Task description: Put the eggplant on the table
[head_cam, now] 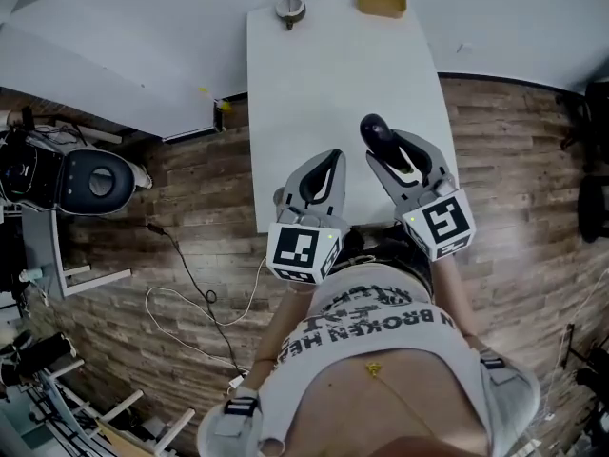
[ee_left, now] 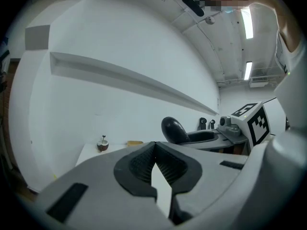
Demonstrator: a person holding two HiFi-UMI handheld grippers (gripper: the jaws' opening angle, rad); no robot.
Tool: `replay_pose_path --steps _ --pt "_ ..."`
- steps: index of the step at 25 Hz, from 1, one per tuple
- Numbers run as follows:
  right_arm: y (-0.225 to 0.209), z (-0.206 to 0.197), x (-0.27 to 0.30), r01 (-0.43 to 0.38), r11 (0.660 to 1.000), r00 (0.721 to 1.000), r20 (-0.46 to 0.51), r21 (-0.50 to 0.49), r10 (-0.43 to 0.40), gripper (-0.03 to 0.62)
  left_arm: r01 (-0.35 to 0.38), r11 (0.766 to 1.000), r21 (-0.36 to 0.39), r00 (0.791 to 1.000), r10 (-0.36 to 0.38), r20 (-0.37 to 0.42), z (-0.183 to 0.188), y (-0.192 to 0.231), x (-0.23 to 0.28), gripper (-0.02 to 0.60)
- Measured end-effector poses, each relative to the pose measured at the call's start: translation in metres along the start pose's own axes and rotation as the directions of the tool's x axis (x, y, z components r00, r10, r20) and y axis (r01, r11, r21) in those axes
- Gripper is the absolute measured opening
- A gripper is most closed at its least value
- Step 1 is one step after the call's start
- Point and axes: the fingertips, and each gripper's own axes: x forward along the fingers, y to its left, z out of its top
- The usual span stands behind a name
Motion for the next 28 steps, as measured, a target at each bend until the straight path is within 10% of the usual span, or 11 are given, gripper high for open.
replay_pose_path --steps 28 --pt "0.013 -0.008 -0.015 0.064 0.997 0.997 -0.05 -0.041 -0.066 0.19 0.074 0.997 0.012 0.997 -0.075 0.021 -0.003 -0.014 -0.012 -0.002"
